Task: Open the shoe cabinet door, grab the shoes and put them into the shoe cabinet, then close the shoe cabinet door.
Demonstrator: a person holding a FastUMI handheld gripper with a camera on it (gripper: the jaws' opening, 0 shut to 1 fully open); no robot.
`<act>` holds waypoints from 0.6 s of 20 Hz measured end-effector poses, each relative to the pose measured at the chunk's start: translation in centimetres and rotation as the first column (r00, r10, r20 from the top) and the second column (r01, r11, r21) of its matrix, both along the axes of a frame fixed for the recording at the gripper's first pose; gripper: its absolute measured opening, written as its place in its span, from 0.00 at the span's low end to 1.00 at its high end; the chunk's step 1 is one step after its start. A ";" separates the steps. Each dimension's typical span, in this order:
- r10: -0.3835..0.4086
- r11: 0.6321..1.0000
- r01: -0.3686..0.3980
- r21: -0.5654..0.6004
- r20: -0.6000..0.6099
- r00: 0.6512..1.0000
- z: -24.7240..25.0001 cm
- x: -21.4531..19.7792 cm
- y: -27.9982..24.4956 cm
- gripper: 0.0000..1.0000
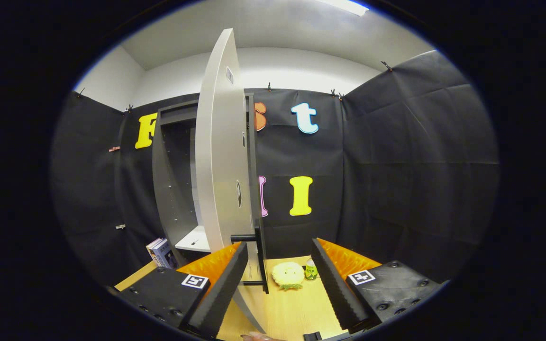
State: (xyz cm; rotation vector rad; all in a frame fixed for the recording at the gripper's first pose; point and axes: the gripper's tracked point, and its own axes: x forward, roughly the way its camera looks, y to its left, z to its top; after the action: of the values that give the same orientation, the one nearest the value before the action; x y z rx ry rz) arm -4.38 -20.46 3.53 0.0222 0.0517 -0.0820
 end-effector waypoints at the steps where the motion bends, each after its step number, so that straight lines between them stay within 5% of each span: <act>1: 0.015 1.000 -0.015 0.005 0.000 1.000 0.0 0.1 0.8 0.91; 12: 0.110 0.993 -0.109 0.050 -0.010 0.994 -1.1 2.2 10.3 0.92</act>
State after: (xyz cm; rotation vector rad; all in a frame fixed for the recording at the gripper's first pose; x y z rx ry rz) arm -2.15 -10.20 2.38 0.0682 0.0674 0.0289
